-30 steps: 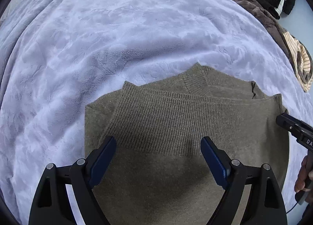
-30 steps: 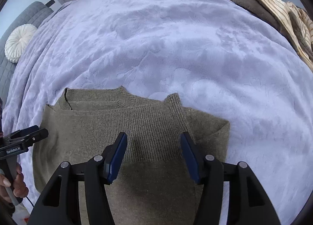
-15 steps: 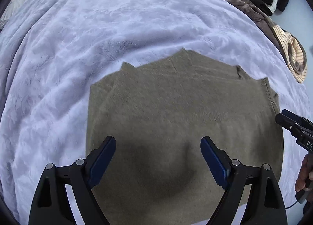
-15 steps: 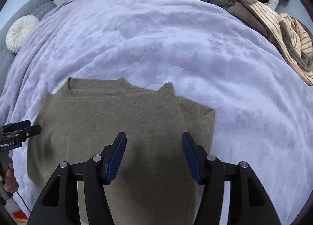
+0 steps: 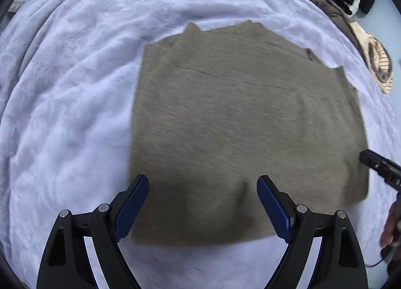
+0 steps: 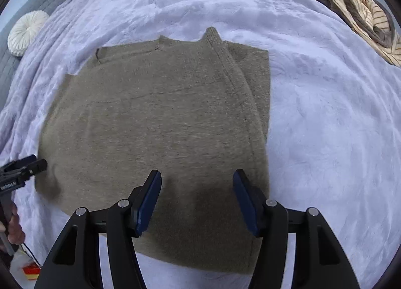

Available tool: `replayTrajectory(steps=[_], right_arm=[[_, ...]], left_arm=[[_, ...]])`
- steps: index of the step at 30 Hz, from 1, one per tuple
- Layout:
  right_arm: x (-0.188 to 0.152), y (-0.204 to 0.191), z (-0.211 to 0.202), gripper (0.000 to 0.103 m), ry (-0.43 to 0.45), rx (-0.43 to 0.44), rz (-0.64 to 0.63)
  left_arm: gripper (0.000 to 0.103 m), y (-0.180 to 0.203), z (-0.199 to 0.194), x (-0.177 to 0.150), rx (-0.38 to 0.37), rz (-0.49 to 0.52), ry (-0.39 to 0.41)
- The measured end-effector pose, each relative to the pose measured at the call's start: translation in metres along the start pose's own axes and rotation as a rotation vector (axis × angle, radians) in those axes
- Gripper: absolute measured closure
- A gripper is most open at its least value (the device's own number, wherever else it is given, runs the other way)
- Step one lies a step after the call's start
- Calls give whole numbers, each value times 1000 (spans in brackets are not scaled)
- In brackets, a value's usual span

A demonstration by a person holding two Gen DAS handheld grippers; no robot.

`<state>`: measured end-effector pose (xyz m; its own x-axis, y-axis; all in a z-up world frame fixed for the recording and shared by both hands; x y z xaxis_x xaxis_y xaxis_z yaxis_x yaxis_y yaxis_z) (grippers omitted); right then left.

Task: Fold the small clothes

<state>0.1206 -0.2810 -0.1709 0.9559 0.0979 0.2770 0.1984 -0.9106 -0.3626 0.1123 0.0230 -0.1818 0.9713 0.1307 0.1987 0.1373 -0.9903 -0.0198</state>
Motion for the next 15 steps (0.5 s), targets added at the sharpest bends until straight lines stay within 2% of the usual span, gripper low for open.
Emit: replayTrajectory(steps=[2, 4, 7, 9, 10, 13, 15], right_arm=[[-12, -23, 4, 39, -19, 40, -31], [-28, -51, 18, 40, -64, 47, -106], [-45, -65, 36, 40, -125, 34, -163], [-48, -47, 42, 40, -151, 18, -114], [-49, -28, 41, 40, -148, -18, -66], [-49, 15, 24, 40, -119, -19, 72], [-49, 33, 5, 40, -98, -4, 127]], left_arm=[[14, 24, -3, -10, -13, 40, -4], [14, 42, 1, -18, 9, 90, -7], [14, 37, 19, -29, 47, 77, -61], [14, 14, 34, -34, 79, 24, -108], [14, 2, 37, -37, 55, -8, -119], [14, -26, 18, -40, -31, -82, -96], [14, -43, -2, -44, -49, -126, -60]])
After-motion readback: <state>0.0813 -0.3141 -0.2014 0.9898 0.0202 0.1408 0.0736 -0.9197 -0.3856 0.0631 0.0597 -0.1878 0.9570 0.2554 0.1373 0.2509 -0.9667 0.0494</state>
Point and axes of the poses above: each gripper's, at about its wrist camera, not at the fingertips, and z roughly the way its jaws point, y to its right, x to its top, the point moved 1 cm from there along z, roughly the way its jaws point, and after that the axes turned 9 degrees about x, right-handed, at the moved point
